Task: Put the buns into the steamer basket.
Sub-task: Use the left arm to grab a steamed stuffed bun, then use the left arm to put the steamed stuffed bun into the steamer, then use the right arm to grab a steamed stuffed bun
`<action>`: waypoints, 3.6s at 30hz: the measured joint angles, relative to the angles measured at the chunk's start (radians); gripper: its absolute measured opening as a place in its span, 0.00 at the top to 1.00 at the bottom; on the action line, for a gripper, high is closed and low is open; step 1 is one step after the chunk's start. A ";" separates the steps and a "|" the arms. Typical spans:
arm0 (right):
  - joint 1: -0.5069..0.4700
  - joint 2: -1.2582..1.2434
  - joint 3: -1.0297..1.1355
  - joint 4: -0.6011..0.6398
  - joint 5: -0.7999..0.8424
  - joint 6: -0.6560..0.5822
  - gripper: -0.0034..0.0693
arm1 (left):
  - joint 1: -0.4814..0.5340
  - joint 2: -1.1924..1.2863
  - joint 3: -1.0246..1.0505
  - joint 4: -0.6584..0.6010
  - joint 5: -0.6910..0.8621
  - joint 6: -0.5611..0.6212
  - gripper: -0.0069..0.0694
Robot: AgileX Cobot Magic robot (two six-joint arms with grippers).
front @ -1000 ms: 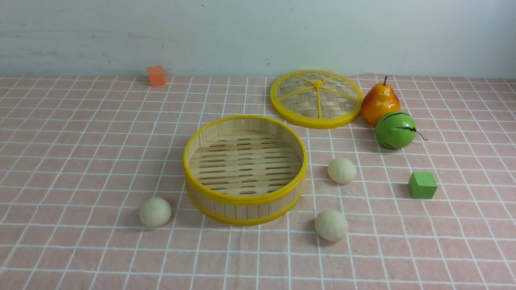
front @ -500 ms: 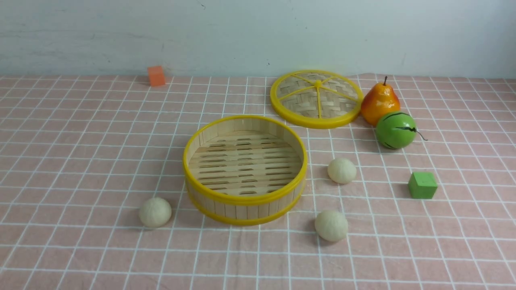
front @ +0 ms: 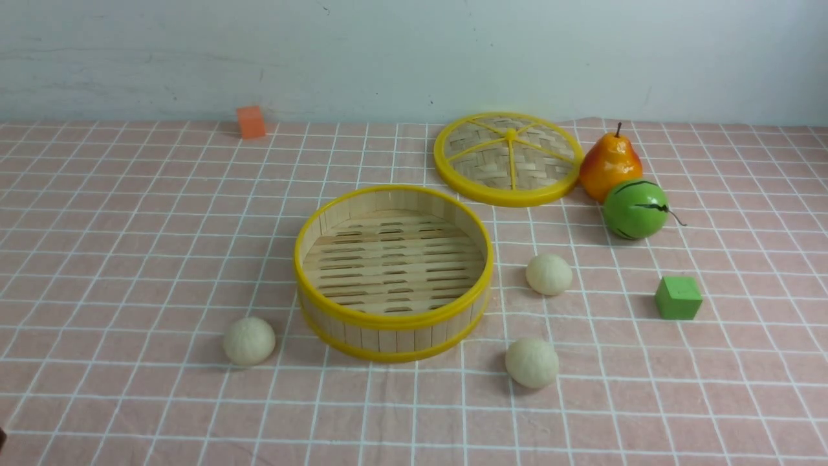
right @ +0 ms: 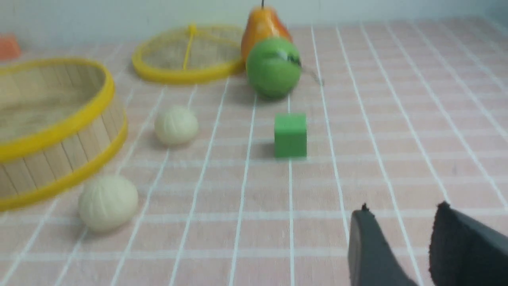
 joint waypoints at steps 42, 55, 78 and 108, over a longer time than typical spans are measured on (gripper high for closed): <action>0.197 1.083 -0.565 0.005 0.460 -0.094 0.96 | -0.198 1.562 -1.171 -0.026 0.849 -0.170 0.73; 0.252 1.100 -0.578 0.077 0.427 -0.199 0.96 | -0.222 1.816 -1.257 0.044 0.801 -0.251 0.46; 0.253 1.103 -0.578 0.118 0.336 -0.203 0.94 | -0.209 1.785 -1.596 -0.288 0.832 0.089 0.93; 0.405 1.780 -1.299 0.135 0.594 -0.261 0.54 | -0.209 1.319 -1.454 -0.313 0.909 0.148 0.72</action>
